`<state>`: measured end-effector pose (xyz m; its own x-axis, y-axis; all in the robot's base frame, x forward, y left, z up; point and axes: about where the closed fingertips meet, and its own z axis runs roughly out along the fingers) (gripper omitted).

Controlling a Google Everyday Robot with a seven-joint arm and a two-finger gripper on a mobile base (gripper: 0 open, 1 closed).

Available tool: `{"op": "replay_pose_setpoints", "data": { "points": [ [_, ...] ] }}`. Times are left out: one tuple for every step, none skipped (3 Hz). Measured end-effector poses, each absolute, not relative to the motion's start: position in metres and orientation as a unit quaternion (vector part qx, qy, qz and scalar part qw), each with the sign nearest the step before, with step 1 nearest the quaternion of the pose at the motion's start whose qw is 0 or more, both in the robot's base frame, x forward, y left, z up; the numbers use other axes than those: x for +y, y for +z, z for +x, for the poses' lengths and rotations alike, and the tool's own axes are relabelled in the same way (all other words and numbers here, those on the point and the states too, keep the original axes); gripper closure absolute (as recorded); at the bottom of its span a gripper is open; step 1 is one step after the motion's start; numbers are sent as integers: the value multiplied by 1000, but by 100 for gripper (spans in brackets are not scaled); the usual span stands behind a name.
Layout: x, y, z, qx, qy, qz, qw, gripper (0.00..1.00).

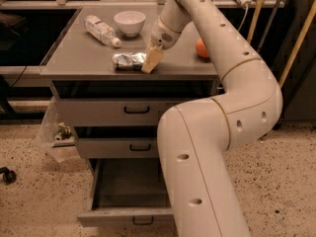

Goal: Place redbull can into bottom drawer

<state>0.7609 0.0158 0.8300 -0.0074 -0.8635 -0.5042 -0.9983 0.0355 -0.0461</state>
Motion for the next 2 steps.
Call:
{"op": "replay_pose_setpoints", "data": {
  "points": [
    [-48,856,766,694,126,-661,255,100],
    [-153,906,751,708,39,-625,327,100]
  ]
}}
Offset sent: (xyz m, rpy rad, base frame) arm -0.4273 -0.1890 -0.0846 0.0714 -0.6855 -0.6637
